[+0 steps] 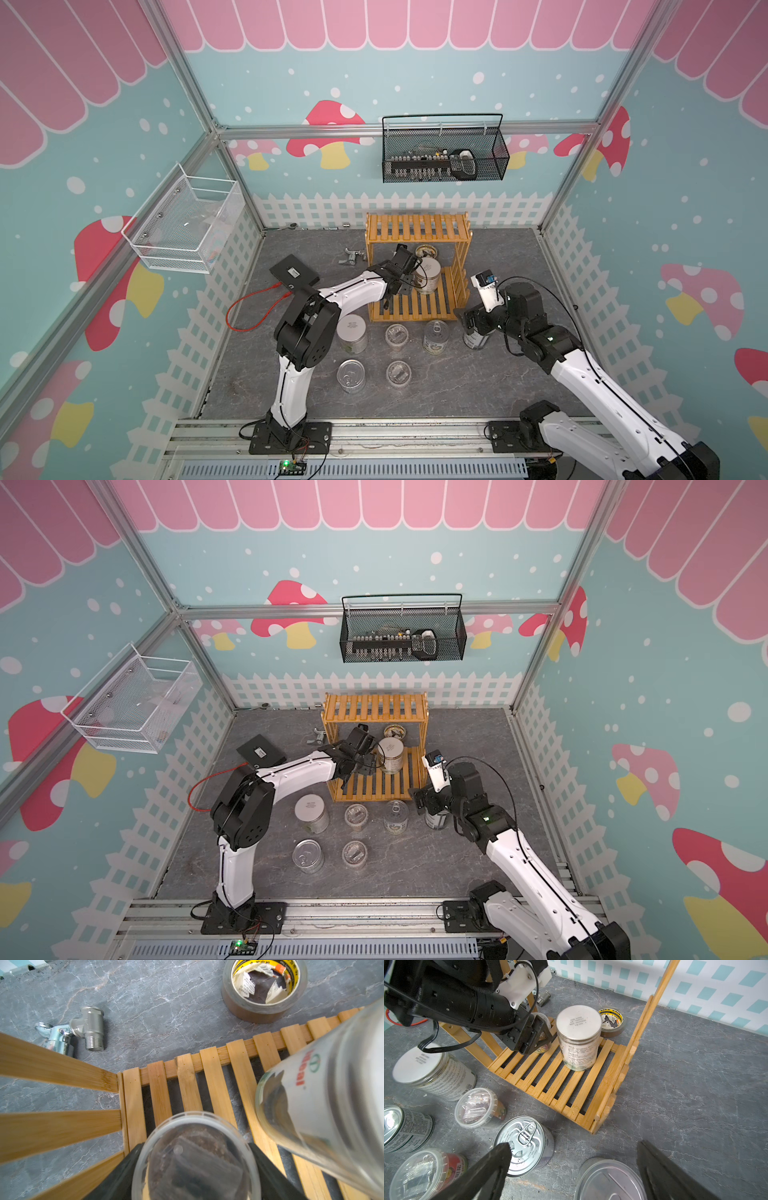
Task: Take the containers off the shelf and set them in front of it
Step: 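Pick up a container from the shelf.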
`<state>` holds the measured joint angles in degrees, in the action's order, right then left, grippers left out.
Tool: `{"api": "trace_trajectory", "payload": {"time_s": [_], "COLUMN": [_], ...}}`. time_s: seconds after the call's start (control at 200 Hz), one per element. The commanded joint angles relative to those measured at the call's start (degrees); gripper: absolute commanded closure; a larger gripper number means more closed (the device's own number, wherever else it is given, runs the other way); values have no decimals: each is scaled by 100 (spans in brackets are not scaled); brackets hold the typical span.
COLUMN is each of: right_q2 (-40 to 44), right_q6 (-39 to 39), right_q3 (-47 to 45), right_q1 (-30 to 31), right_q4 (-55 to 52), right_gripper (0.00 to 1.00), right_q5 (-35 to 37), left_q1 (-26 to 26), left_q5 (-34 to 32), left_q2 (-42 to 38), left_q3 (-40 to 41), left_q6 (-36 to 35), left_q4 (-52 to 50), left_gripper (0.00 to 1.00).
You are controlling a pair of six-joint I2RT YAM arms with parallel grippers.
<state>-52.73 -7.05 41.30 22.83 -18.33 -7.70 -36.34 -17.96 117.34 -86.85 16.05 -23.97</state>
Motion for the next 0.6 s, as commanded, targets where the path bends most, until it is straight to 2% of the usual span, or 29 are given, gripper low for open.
{"api": "trace_trajectory", "payload": {"time_s": [0.0, 0.235, 0.465, 0.59], "right_q2": [46, 52, 66, 70], "right_q6": [54, 54, -11, -110], "right_q3": [-81, -93, -56, -10], "right_q1": [-33, -33, -33, -33], "right_q4": [127, 189, 172, 128], "right_gripper": [1, 1, 1, 1], "right_q5": [-140, -607, -668, -460], "left_q1": [31, -103, -316, -430], "left_q5": [79, 133, -57, -103], "left_q2": [-58, -511, -1078, -1468], "left_q3": [-158, -45, 135, 309], "left_q6": [-69, -136, -165, -164], "left_q4": [-38, -71, -252, -346], "left_gripper": [30, 31, 31, 31]}}
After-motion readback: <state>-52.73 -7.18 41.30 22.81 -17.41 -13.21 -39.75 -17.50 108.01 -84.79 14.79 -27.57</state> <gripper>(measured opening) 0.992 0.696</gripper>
